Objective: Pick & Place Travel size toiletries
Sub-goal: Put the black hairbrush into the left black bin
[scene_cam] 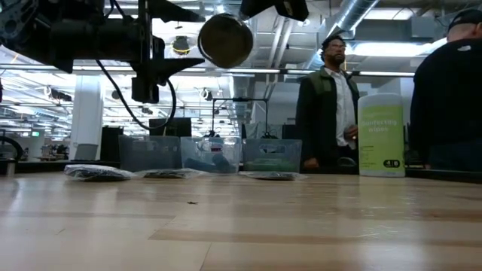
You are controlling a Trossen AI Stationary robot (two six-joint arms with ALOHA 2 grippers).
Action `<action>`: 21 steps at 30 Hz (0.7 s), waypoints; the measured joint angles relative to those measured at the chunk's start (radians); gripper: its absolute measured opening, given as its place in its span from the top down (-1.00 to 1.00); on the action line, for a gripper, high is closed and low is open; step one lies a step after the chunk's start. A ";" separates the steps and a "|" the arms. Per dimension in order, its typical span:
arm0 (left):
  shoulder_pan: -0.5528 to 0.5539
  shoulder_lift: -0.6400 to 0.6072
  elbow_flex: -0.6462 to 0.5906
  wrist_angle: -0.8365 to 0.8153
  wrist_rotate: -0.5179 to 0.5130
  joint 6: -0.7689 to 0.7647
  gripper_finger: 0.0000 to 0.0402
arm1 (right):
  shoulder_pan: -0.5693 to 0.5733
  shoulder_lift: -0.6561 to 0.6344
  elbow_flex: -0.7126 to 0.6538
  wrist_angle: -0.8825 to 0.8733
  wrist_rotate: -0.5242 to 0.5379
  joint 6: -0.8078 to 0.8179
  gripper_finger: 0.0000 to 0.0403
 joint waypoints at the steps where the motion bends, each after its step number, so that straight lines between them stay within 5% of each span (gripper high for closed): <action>1: 0.000 0.001 0.000 -0.005 0.000 -0.002 -0.35 | 0.000 0.000 0.000 0.003 0.000 0.000 1.00; 21: 0.005 0.001 0.000 0.080 -0.055 -0.014 -0.31 | -0.008 0.039 -0.002 0.091 -0.008 -0.065 1.00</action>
